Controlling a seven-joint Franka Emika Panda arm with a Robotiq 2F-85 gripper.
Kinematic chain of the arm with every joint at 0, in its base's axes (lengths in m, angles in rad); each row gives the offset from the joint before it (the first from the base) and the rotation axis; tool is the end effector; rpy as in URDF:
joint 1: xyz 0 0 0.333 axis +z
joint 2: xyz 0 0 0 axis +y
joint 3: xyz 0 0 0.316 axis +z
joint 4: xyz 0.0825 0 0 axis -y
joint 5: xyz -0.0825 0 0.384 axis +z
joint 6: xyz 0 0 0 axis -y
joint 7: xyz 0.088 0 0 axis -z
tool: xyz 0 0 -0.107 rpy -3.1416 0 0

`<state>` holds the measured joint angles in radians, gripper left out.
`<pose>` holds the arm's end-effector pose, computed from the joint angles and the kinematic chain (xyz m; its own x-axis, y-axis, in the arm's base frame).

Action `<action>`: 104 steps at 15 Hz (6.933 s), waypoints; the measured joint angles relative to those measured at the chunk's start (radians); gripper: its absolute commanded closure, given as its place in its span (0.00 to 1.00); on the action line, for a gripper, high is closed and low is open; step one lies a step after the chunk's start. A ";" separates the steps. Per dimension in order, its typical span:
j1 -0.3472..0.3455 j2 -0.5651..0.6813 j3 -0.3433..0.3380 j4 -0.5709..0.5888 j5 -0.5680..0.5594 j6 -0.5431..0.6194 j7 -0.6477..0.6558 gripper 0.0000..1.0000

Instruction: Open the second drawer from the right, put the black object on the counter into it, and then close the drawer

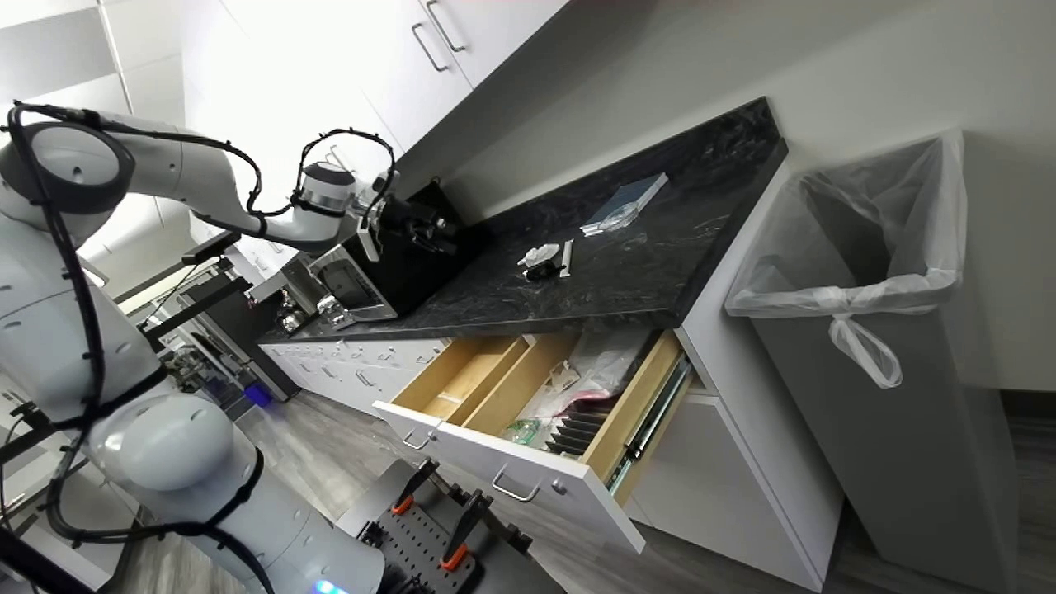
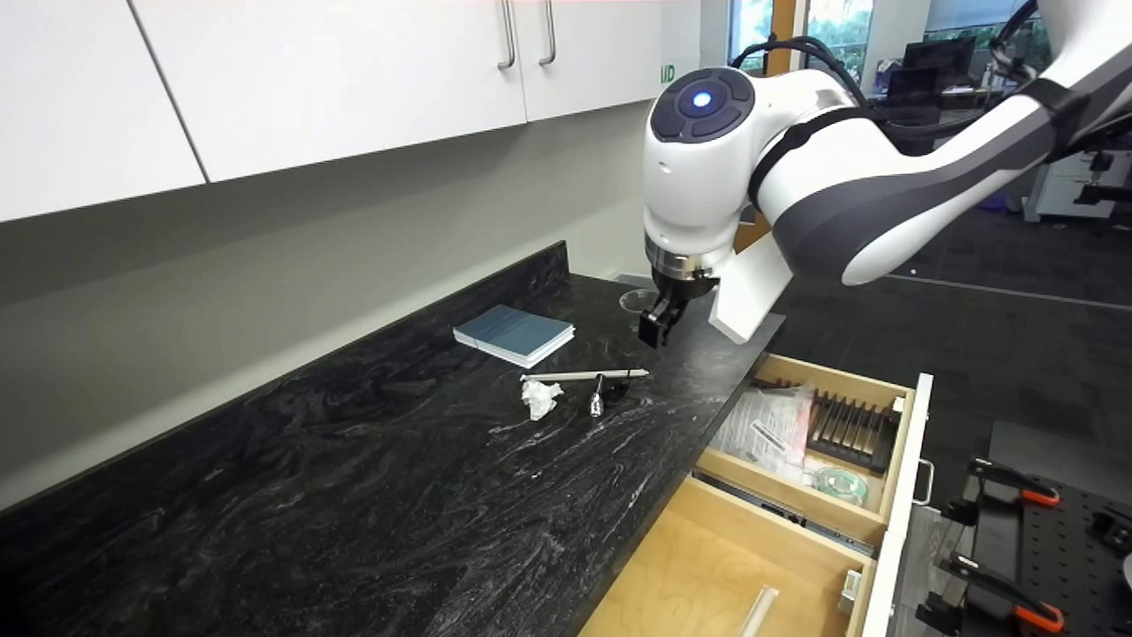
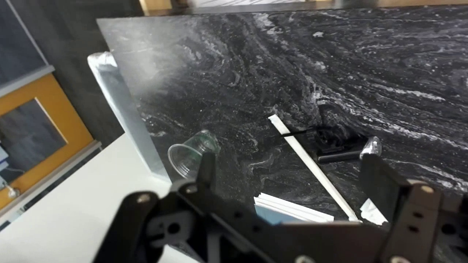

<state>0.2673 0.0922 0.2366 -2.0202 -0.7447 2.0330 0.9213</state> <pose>0.5183 0.2394 0.4126 0.9368 0.0470 0.3467 -0.1337 -0.8678 0.4787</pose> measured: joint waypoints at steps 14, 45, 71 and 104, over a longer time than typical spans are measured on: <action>-0.059 0.058 -0.104 0.022 0.340 0.286 0.115 0.00; -0.079 0.432 -0.200 0.343 0.782 0.329 0.283 0.00; -0.077 0.578 -0.193 0.451 0.804 0.336 0.197 0.93; 0.106 0.173 0.028 -0.422 0.828 0.674 -0.022 0.93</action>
<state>0.3734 0.2648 0.2643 -2.4420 0.0833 2.7073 0.8991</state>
